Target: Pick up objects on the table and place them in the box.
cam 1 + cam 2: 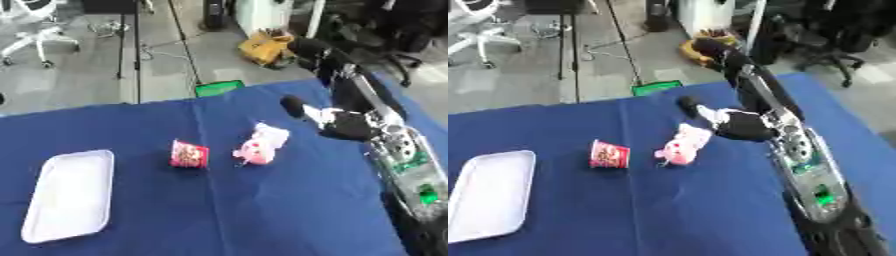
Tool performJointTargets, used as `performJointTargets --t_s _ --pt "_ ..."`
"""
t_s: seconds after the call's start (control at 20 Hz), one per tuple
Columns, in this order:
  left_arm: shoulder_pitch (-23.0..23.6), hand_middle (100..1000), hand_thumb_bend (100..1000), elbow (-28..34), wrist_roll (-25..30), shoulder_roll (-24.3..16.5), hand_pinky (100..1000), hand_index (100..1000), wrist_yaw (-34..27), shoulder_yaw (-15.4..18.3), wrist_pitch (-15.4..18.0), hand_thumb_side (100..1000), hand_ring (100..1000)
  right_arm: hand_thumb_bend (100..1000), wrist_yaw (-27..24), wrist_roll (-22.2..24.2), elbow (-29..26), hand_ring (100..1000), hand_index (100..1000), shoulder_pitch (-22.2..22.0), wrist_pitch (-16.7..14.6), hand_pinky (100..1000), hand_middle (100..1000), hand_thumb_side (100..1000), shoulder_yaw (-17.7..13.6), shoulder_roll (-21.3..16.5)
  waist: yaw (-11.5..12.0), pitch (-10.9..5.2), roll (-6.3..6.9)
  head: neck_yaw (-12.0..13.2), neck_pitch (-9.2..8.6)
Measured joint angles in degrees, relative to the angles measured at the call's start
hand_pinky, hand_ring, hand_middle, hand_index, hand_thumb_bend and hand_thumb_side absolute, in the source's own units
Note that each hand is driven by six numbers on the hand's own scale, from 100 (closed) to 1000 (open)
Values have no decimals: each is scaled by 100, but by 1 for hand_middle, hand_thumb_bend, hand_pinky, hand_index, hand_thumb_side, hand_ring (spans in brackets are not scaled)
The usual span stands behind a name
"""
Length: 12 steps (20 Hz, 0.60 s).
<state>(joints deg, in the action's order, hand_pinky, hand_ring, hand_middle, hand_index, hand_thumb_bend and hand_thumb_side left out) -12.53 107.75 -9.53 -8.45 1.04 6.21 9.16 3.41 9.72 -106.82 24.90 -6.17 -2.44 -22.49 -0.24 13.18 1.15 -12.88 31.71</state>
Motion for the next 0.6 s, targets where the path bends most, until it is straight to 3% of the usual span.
performJointTargets --t_s 0.35,0.6 --pt "0 792 504 0 0 0 672 845 0 0 -1 753 729 573 29 10 53 984 947 46 -3 975 894 374 0 -35 18 0 0 -3 0" --pt "0 792 505 0 0 0 672 845 0 1 -1 753 729 575 111 70 493 979 946 264 -15 965 894 376 2 -314 32 0 0 -27 3"
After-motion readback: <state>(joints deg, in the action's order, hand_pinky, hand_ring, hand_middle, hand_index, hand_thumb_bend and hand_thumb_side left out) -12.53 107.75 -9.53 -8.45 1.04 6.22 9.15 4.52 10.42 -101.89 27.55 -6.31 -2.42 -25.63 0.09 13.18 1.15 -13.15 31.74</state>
